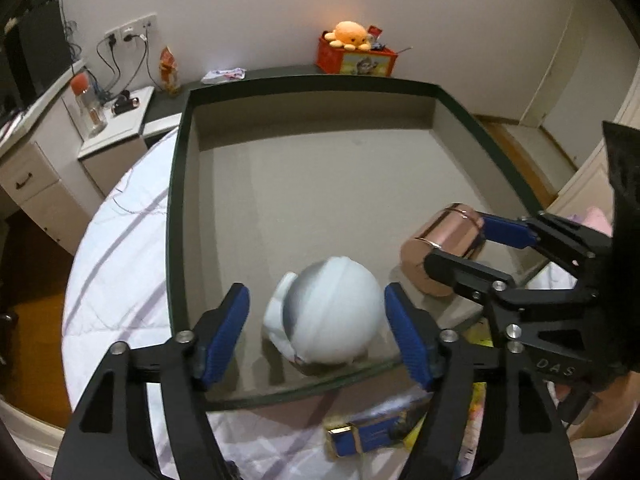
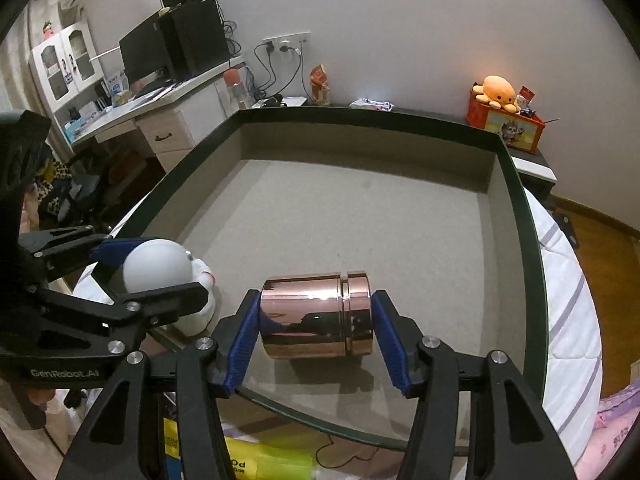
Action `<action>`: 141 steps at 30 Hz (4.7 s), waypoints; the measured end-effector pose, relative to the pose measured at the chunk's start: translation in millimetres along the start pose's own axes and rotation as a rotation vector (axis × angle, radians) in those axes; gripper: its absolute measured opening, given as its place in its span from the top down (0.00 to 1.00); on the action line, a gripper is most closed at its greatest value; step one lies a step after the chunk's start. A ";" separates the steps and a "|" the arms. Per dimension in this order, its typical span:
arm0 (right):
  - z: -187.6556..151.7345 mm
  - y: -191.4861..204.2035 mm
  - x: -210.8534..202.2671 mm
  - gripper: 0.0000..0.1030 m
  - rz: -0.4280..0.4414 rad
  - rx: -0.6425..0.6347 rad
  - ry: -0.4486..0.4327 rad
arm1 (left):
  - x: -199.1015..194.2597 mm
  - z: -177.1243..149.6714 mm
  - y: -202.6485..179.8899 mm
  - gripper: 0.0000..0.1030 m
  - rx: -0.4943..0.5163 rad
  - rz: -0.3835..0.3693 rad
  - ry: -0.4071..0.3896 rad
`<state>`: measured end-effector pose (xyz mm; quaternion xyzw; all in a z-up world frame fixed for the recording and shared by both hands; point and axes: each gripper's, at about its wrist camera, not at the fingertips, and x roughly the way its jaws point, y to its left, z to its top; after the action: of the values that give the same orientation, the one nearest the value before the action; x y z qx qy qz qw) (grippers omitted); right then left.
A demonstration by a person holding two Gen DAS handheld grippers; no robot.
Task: Organize rigid objects
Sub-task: 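Carry the copper canister into the box with the right gripper while the left gripper places the silver ball, then open both grippers and withdraw them from the box, then grasp the white charger with the left gripper while the right gripper grasps the glass bottle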
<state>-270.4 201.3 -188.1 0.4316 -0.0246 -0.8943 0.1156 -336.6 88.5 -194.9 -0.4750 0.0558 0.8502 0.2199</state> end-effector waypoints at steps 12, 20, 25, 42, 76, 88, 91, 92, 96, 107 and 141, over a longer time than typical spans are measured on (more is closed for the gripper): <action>-14.0 0.1 -46.5 0.23 0.003 0.029 -0.110 | -57.9 -34.3 -4.2 0.00 -0.053 0.050 -0.125; -36.9 12.9 -113.5 0.16 -0.046 0.004 -0.235 | -98.8 -86.4 2.5 0.00 -0.056 0.145 -0.172; -58.6 19.4 -139.9 0.00 -0.108 -0.007 -0.294 | -113.8 -111.7 2.1 0.00 -0.062 0.179 -0.199; -125.0 32.7 -151.7 0.00 -0.128 -0.012 -0.212 | -133.3 -159.7 -3.2 0.00 -0.050 0.209 -0.180; -139.6 -24.2 -90.1 0.00 -0.138 0.107 -0.040 | -40.8 -117.9 -39.7 0.14 0.030 0.155 -0.019; -137.5 -32.4 -81.8 0.00 -0.131 0.137 -0.032 | -19.4 -109.9 -41.5 0.40 0.068 0.133 0.036; -138.6 -38.3 -81.2 0.19 -0.152 0.156 -0.026 | -19.8 -110.7 -38.9 0.41 0.065 0.116 0.048; -138.9 -39.9 -81.2 0.26 -0.172 0.155 -0.023 | -20.3 -111.0 -36.5 0.42 0.060 0.105 0.053; -138.5 -47.6 -83.3 0.40 -0.171 0.172 -0.027 | -24.9 -115.3 -29.8 0.43 0.039 0.108 0.054; -128.5 -45.1 -71.5 0.40 -0.196 0.160 -0.037 | -16.1 -120.3 -22.4 0.00 -0.031 0.169 0.049; -124.6 -61.7 -68.3 0.66 -0.108 0.194 -0.073 | -39.2 -129.4 -32.4 0.61 0.052 0.031 -0.060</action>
<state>-143.9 283.8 -222.6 0.4088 -0.0916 -0.9077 0.0239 -203.7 65.7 -228.8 -0.4426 0.0788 0.8656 0.2204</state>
